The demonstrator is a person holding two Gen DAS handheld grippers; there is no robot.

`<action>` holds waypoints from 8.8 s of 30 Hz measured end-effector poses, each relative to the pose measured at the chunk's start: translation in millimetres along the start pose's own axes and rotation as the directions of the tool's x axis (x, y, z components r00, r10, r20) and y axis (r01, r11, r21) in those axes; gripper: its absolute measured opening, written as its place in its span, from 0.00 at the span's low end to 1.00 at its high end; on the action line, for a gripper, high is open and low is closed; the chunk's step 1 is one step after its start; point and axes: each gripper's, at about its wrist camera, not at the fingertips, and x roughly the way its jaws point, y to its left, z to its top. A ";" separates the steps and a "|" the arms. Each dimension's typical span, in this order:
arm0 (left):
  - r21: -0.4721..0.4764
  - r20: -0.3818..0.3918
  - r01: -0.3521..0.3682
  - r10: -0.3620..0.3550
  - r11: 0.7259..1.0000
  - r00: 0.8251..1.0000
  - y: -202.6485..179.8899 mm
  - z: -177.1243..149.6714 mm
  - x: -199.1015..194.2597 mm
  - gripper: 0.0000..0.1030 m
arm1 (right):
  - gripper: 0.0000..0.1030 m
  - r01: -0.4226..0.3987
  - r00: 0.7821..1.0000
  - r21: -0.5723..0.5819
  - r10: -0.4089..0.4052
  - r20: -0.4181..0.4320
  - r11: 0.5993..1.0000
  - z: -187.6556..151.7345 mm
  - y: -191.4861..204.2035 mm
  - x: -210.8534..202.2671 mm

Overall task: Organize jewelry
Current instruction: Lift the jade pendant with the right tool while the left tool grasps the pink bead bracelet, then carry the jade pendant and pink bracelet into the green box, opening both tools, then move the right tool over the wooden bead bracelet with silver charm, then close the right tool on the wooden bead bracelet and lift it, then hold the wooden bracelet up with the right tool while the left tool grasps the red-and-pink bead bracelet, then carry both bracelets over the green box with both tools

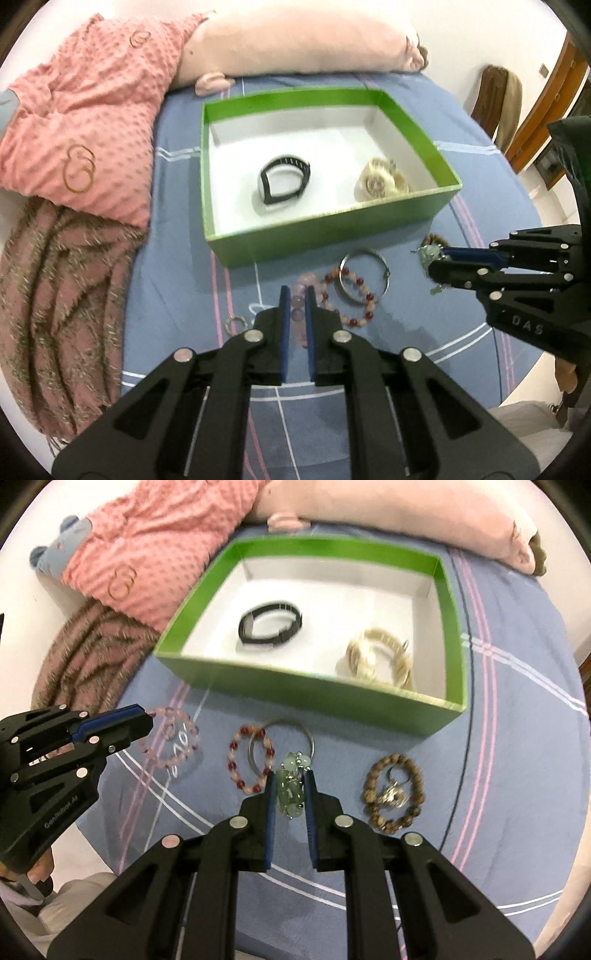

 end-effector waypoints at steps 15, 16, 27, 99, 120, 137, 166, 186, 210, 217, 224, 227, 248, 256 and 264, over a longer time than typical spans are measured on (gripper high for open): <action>-0.006 0.145 -0.009 0.010 1.000 0.989 10.3 57.2 -40.7 0.07 | 0.14 0.063 0.985 -0.004 -0.062 0.161 0.998 50.1 -15.3 -48.5; -0.007 0.150 -0.007 0.008 1.000 0.989 10.7 61.2 -41.5 0.07 | 0.14 0.068 0.982 -0.006 -0.066 0.177 0.998 56.3 -15.9 -52.7; 0.022 0.145 0.000 -0.003 1.000 0.989 14.0 99.6 -23.0 0.07 | 0.14 0.056 0.975 -0.012 -0.052 0.217 0.998 99.3 -21.0 -48.7; -0.111 -0.080 -0.075 0.066 0.991 0.995 -26.6 -16.6 33.9 0.47 | 0.49 0.031 0.999 0.009 -0.031 -0.035 0.999 -4.1 -44.5 0.1; -0.076 -0.098 -0.102 0.094 0.992 0.991 -27.2 -19.1 53.1 0.49 | 0.49 0.191 0.982 0.245 -0.186 -0.044 0.950 -15.9 -77.2 54.4; -0.084 -0.134 -0.075 0.064 0.994 0.989 -19.2 -18.3 63.9 0.55 | 0.13 0.132 0.991 0.172 -0.131 -0.018 0.976 -11.8 -60.8 60.1; -0.096 -0.130 -0.005 -0.008 0.995 0.991 -13.2 -18.6 66.5 0.60 | 0.34 0.161 0.987 0.255 -0.162 -0.017 0.953 -27.7 -94.1 41.5; -0.149 -0.135 0.035 -0.055 0.988 0.989 -1.0 -22.3 63.2 0.60 | 0.32 0.195 0.980 0.228 -0.182 -0.077 0.954 -43.7 -89.8 54.6; -0.057 -0.142 0.092 -0.099 0.994 0.985 -1.5 -4.5 87.9 0.44 | 0.10 0.074 0.996 0.207 -0.064 -0.057 0.976 -50.1 -75.6 50.1; 0.003 -0.181 0.106 -0.104 0.994 0.978 -4.1 0.2 105.8 0.43 | 0.10 0.062 0.997 0.237 -0.051 -0.052 0.970 -53.2 -83.1 48.2; 0.041 -0.184 0.066 -0.057 0.997 0.981 -10.5 6.7 118.1 0.41 | 0.10 0.061 0.997 0.243 -0.049 -0.056 0.968 -52.6 -80.4 51.6; 0.066 -0.176 0.040 -0.028 0.997 0.984 -15.2 7.9 118.9 0.38 | 0.10 0.066 0.997 0.245 -0.053 -0.060 0.967 -53.3 -80.4 52.6; -0.057 -0.047 0.087 -0.090 0.995 0.995 12.4 8.6 43.1 0.07 | 0.10 0.110 0.992 0.249 -0.121 0.031 0.962 -31.4 -85.1 4.3; -0.077 0.013 0.030 -0.029 0.997 0.999 22.2 2.4 9.1 0.08 | 0.10 0.104 0.986 0.227 -0.131 0.105 0.968 -12.8 -75.4 -31.8; -0.081 0.062 0.023 -0.018 0.996 0.998 22.0 9.7 -12.0 0.08 | 0.10 0.068 0.985 0.179 -0.095 0.146 0.982 -2.1 -56.7 -45.3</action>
